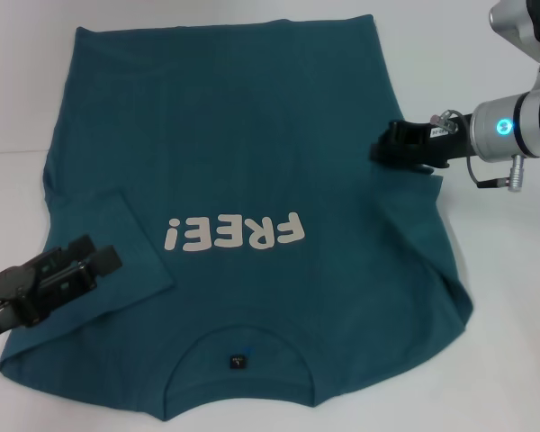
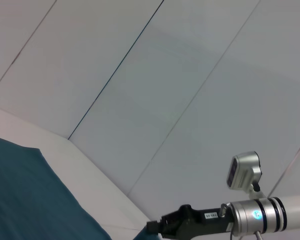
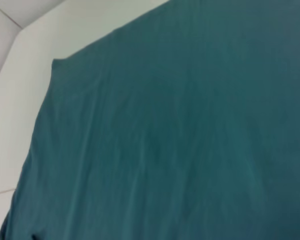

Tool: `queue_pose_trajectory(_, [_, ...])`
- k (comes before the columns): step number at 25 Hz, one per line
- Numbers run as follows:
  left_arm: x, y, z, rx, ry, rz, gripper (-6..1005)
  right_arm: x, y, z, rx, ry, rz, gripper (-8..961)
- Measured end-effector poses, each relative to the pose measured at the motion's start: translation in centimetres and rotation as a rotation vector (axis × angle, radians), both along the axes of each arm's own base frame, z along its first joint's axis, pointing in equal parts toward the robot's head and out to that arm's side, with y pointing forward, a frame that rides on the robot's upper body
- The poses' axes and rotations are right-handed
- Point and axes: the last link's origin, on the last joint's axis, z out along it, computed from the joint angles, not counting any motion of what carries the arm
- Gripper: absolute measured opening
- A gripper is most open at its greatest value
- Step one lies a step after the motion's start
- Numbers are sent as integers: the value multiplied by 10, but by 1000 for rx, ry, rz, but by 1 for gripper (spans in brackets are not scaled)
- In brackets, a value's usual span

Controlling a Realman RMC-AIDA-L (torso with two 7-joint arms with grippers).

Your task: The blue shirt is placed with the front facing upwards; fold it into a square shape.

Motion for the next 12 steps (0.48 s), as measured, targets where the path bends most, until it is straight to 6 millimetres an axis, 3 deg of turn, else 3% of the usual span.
queue_pose_trajectory(2, [0,0,0,0,0,0,887,-4,1,-1,9,16,13,49])
queue_pose_trajectory(7, [-1,-1,0,2,1,4,888,-10,2,-1,28,71,42,292])
queue_pose_trajectory(12, [-1,-1,0,2,0,5,888,-12,-1,5,-16,45,99,388])
